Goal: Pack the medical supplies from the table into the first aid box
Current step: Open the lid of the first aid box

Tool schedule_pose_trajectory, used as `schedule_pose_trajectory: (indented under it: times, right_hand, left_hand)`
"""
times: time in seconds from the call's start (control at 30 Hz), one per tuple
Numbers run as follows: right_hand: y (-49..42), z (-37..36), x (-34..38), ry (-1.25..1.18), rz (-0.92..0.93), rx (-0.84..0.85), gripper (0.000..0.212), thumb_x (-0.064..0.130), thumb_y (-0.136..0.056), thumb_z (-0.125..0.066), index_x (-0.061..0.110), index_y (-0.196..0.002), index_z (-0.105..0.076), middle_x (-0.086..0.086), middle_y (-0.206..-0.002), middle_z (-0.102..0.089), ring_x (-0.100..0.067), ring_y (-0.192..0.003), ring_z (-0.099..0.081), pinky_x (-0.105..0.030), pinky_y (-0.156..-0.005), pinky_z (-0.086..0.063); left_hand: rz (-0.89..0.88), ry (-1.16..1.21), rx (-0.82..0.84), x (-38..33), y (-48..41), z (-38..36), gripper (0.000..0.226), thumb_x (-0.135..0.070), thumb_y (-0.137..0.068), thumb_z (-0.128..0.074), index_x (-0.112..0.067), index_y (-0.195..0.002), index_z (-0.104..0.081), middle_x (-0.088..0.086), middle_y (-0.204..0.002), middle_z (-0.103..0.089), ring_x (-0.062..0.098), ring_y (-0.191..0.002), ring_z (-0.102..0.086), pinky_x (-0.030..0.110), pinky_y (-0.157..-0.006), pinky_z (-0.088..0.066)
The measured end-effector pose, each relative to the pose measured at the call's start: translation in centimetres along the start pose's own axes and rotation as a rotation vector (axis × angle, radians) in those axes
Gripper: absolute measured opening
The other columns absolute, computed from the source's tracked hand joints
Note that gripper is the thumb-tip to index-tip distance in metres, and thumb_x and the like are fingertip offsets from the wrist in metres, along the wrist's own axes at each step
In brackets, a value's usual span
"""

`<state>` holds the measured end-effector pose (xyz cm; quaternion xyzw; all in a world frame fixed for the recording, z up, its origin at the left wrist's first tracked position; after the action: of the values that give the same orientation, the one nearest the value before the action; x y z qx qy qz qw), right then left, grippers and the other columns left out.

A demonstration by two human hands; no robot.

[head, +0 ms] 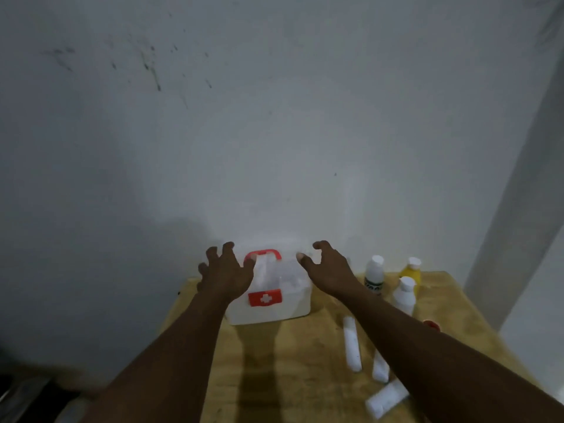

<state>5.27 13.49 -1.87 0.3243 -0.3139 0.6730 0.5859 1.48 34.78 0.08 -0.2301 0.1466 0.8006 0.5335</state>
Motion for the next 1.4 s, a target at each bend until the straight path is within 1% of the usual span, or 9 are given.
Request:
schedule_pose_trajectory:
  times: [0.13,0.3,0.47,0.6,0.73,0.93,1.07,1.2,1.4]
  right_hand:
    - [0.6,-2.9,-0.9,-0.128,-0.024,0.015,0.074,0.056,-0.093,-0.051,0.012,-0.149,-0.032,-0.014,-0.152,-0.042,-0.032,-0.135,-0.046,-0.041,-0.108,-0.043]
    - [3.0,-2.8,-0.1,-0.121,-0.019,-0.035,0.073,0.055,-0.093,-0.051,0.011,-0.15,-0.035,-0.013,-0.155,-0.039,-0.032,-0.137,-0.044,-0.044,-0.11,-0.041]
    - [6.2,-1.3,0.3,-0.12,-0.003,-0.026,0.072,0.056,-0.091,-0.054,0.015,-0.148,-0.04,-0.009,-0.156,-0.037,-0.032,-0.135,-0.045,-0.052,-0.104,-0.047]
    - [9.1,-0.5,-0.2,-0.17,-0.005,-0.005,0.061,0.046,-0.094,-0.056,0.017,-0.146,-0.045,-0.006,-0.154,-0.039,-0.031,-0.131,-0.047,-0.044,-0.087,-0.057]
    - [11.4,-0.8,-1.3,-0.21,-0.026,0.02,0.054,0.038,-0.096,-0.054,0.019,-0.146,-0.045,-0.006,-0.155,-0.039,-0.031,-0.132,-0.046,-0.048,-0.092,-0.055]
    - [12.7,-2.1,-1.5,-0.138,-0.043,-0.134,0.06,0.05,-0.096,-0.049,0.013,-0.143,-0.046,-0.009,-0.151,-0.045,-0.031,-0.135,-0.045,-0.045,-0.109,-0.041]
    - [14.1,-3.6,-1.1,-0.371,-0.302,-0.386,0.059,0.05,-0.09,-0.054,0.006,-0.129,-0.05,-0.013,-0.125,-0.062,-0.034,-0.113,-0.06,-0.043,-0.095,-0.052]
    - [16.3,-6.0,-0.3,-0.894,-0.571,-0.137,0.037,0.043,-0.09,-0.061,0.01,-0.104,-0.056,-0.01,-0.095,-0.063,-0.029,-0.095,-0.063,-0.037,-0.071,-0.056]
    - [15.9,-7.6,-0.7,-1.011,-0.575,-0.111,0.044,0.043,-0.085,-0.07,0.006,-0.109,-0.066,-0.013,-0.097,-0.071,-0.026,-0.083,-0.067,-0.032,-0.06,-0.056]
  left_hand:
    - [0.033,0.243,-0.019,2.0,0.7,-1.2,0.077,-0.045,-0.098,-0.059,-0.01,-0.158,-0.027,0.023,-0.16,-0.036,0.041,-0.144,-0.04,0.047,-0.113,-0.039]
    - [0.017,0.239,0.004,2.5,3.2,0.2,0.075,-0.046,-0.097,-0.059,-0.01,-0.157,-0.03,0.02,-0.157,-0.042,0.041,-0.139,-0.046,0.05,-0.105,-0.05]
    - [0.056,0.264,0.07,3.8,6.8,1.7,0.089,-0.058,-0.089,-0.065,-0.018,-0.158,-0.026,0.015,-0.158,-0.035,0.04,-0.132,-0.05,0.04,-0.058,-0.06]
    - [0.09,0.334,0.165,5.1,10.5,2.4,0.098,-0.059,-0.082,-0.073,-0.018,-0.158,-0.025,0.016,-0.153,-0.041,0.04,-0.121,-0.059,0.048,-0.07,-0.065]
    - [0.093,0.339,0.219,6.1,13.2,2.7,0.093,-0.051,-0.082,-0.078,-0.018,-0.154,-0.03,0.014,-0.143,-0.05,0.038,-0.111,-0.064,0.051,-0.078,-0.065]
    - [0.09,0.267,0.138,6.3,15.2,2.6,0.111,-0.066,-0.072,-0.078,-0.016,-0.155,-0.025,0.017,-0.15,-0.041,0.038,-0.108,-0.066,0.038,-0.054,-0.065]
    - [0.093,0.279,0.034,6.0,15.4,1.1,0.122,-0.073,-0.066,-0.077,-0.016,-0.156,-0.018,0.02,-0.157,-0.03,0.045,-0.126,-0.055,0.032,-0.04,-0.058]
    - [0.099,0.279,-0.025,5.5,15.5,0.2,0.123,-0.071,-0.068,-0.077,-0.016,-0.158,-0.013,0.019,-0.159,-0.023,0.044,-0.132,-0.048,0.03,-0.039,-0.052]
    - [0.091,0.302,-0.027,5.6,15.3,0.0,0.124,-0.069,-0.069,-0.079,-0.016,-0.158,-0.011,0.02,-0.159,-0.02,0.044,-0.134,-0.044,0.033,-0.042,-0.054]
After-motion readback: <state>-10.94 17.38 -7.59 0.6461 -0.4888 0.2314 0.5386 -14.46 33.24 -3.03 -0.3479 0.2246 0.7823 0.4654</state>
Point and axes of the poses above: each hand's wrist, its own y-axis away from the middle knuckle, its own z-axis out of the back of the hand, x = y × z, the point moved 1 cm from there along -y, towards the middle knuckle
